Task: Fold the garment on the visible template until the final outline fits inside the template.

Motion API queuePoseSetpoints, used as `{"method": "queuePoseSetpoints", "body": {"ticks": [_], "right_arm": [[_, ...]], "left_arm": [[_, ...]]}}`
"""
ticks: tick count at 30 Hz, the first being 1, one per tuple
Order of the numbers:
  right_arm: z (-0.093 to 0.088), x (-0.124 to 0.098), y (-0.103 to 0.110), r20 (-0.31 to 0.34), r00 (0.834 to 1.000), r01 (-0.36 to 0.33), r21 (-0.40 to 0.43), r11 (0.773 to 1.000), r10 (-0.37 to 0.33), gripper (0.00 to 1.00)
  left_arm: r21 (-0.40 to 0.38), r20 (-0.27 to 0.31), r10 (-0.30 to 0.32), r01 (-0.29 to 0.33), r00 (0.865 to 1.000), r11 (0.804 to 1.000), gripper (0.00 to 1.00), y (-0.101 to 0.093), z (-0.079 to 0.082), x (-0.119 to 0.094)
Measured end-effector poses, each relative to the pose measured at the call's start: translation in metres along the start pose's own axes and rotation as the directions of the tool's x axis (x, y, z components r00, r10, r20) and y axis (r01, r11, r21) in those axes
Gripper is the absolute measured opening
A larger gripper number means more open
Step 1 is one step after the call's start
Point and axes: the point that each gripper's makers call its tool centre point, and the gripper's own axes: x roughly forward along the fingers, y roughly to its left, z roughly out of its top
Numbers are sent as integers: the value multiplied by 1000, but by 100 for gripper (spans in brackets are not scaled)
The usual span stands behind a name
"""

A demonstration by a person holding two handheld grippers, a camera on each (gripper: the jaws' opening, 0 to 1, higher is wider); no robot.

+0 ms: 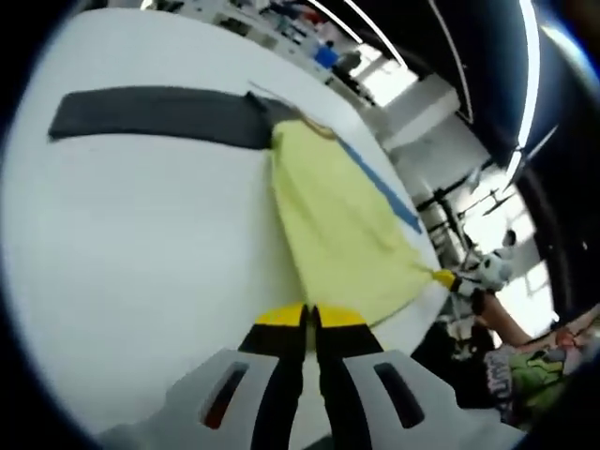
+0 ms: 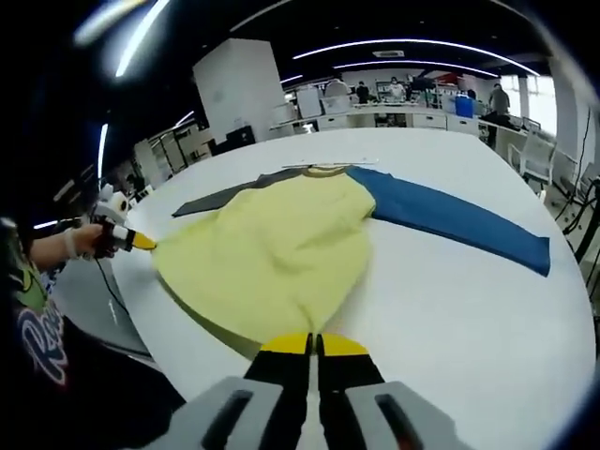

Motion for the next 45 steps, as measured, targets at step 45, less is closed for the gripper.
{"method": "queuePoseSetpoints", "body": {"ticks": [45], "right_arm": [[-49,13,-11,-132,991,6,3,1000,-6,0]], "left_arm": [[-68,-61,57,-61,997,996,0,22,-40,7]]}}
